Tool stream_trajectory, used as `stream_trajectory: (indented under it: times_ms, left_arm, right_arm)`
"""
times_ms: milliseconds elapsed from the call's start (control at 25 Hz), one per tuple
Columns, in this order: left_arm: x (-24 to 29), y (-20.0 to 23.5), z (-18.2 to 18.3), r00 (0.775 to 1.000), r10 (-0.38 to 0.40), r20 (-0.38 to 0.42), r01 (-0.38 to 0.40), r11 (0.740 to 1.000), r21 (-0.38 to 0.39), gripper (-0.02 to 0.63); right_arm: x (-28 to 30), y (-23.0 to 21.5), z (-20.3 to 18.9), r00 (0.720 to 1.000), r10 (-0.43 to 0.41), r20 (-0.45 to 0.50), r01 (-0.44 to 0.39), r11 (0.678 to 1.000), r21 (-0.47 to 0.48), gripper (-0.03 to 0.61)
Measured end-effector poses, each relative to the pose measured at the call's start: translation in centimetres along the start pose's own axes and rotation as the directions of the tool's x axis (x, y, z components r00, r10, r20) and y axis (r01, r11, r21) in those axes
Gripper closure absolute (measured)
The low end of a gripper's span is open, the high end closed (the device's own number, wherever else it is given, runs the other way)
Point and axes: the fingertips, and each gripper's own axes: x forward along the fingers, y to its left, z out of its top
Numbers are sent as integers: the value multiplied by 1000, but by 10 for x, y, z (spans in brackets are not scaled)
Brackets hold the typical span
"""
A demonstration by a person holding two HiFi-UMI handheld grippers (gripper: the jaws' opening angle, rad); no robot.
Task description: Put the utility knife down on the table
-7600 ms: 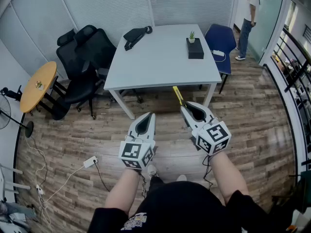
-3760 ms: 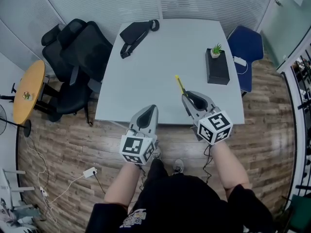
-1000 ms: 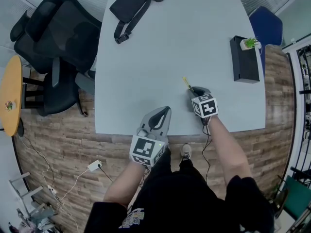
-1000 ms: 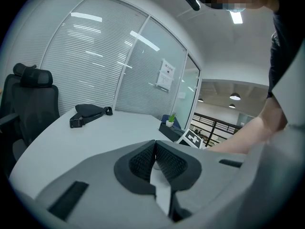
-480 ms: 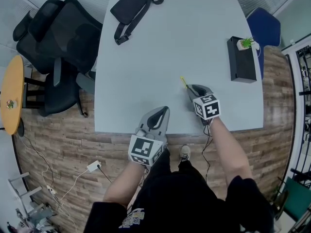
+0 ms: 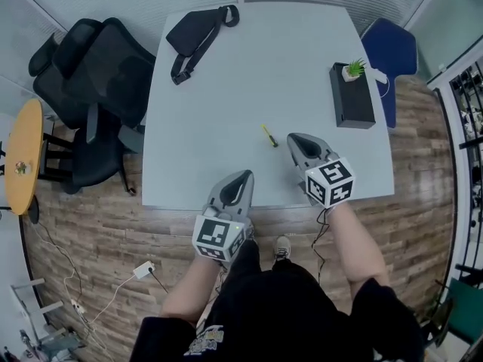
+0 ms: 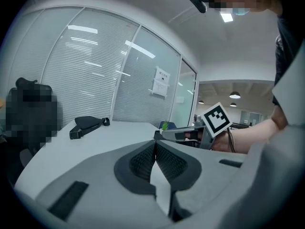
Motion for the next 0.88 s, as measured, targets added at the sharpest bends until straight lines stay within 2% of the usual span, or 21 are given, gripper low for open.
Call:
stream_trajectory:
  times_ms: [160, 440, 640, 880]
  left_arm:
    - [-13, -28, 12, 999, 29, 33, -30, 999, 21, 609]
    - [-50, -79, 31, 989, 99, 109, -104, 994, 42, 609]
    - [-79, -103, 38, 981, 132, 143, -142, 988, 61, 609]
    - [-114, -103, 36, 974, 156, 162, -165, 986, 40, 609]
  right_arm:
    - [-52, 20, 32, 995, 45, 92, -42, 999, -28, 575]
    - [-134, 61, 55, 973, 135, 185, -124, 990, -73, 575]
    - [-167, 90, 53, 961, 188, 203, -173, 981, -91, 575]
    - [-180, 126, 42, 957, 214, 196, -200, 976, -88, 575]
